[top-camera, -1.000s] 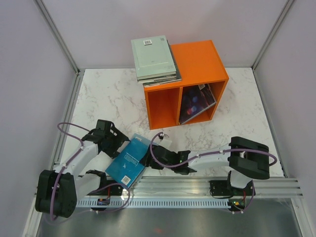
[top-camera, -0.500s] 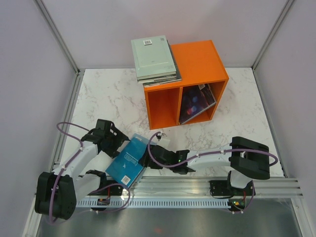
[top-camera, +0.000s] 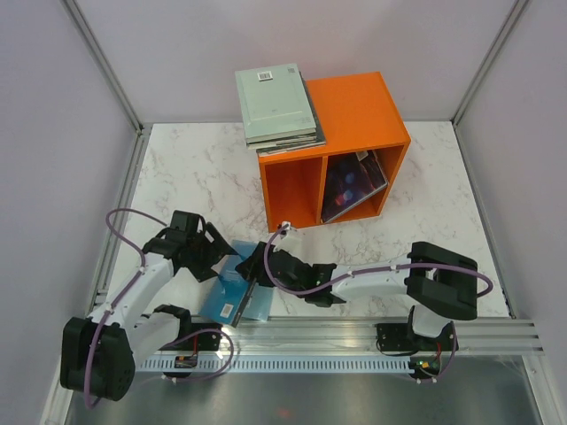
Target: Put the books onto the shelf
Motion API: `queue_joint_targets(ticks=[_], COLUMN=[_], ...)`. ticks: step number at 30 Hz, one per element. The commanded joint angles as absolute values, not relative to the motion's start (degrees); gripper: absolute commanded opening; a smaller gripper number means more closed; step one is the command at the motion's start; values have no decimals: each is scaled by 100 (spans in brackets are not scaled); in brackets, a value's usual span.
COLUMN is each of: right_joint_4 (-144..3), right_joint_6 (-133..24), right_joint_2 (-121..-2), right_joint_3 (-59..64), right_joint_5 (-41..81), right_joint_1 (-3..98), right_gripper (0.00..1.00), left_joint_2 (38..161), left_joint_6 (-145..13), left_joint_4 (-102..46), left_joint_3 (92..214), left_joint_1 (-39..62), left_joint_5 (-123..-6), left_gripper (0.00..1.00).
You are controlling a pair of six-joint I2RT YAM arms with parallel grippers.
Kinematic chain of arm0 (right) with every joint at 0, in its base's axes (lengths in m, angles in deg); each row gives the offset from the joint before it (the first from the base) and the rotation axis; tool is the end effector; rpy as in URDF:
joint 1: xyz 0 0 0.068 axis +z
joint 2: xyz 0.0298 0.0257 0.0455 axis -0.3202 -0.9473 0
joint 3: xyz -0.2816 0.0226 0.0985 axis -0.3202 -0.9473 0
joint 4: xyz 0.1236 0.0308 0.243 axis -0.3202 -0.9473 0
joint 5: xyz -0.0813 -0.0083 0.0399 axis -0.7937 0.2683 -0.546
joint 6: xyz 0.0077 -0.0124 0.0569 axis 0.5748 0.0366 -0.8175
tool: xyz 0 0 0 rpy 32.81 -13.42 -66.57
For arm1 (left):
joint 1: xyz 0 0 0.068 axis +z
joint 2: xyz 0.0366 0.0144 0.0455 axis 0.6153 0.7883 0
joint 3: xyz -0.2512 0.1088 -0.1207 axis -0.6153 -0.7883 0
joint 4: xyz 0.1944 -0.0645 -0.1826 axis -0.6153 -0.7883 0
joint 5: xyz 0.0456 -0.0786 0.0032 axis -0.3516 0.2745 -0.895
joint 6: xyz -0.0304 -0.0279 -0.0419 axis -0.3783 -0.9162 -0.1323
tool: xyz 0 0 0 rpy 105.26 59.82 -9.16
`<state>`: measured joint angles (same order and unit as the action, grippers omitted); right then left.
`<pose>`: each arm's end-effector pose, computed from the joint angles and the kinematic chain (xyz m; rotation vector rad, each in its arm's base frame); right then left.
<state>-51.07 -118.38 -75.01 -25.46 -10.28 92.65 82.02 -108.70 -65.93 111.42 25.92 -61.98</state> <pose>0.1162 0.3446 0.2001 0.2041 2.2254 1.1228 0.1684 -0.0442 0.1915 -0.9383 2.6273 -0.5847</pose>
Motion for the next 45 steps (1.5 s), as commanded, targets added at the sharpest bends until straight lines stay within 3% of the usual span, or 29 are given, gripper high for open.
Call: queue_joint_targets(ticks=[1,6,9,10,15,28,37,45], right_joint_4=[-3824,-3693,-3569,-3638,-4156,-7540,-8446,-7747], right_joint_6=[-11879,-11835,-11827,-11835,-11757,-10623,-9770,-8690], right_joint_2=[-7673,-7840,-8077,-8121,-7622,-4731,-4676,-5194], right_joint_3=[-2157,-2043,-1894,-1858,-1999,-1991,-1095,-619], right_joint_5=[-987,-646,-364,-258,-643,-3122,-3868,-4230], right_joint_1=[9312,9242,9233,9242,9268,9224,8926,8426], right_gripper=[62,54,22,0,0,0,0,0], left_joint_2=[8126,8056,8117,8135,8161,7871,7801,7652], left_joint_6=[-10221,-10150,-10115,-10080,-9694,-8551,-8516,-8489], left_joint_4=[-7076,-7138,-7138,-7147,-7392,-8395,-8395,-8395], left_joint_3=[11401,11462,11515,11550,12023,13132,13018,13000], left_joint_1=[2453,2462,2453,2453,2470,2479,2470,2479], left_joint_5=[-5384,-5402,-5367,-5341,-5446,-6079,-6044,-6035], left_gripper=[87,87,87,87,88,90,90,90])
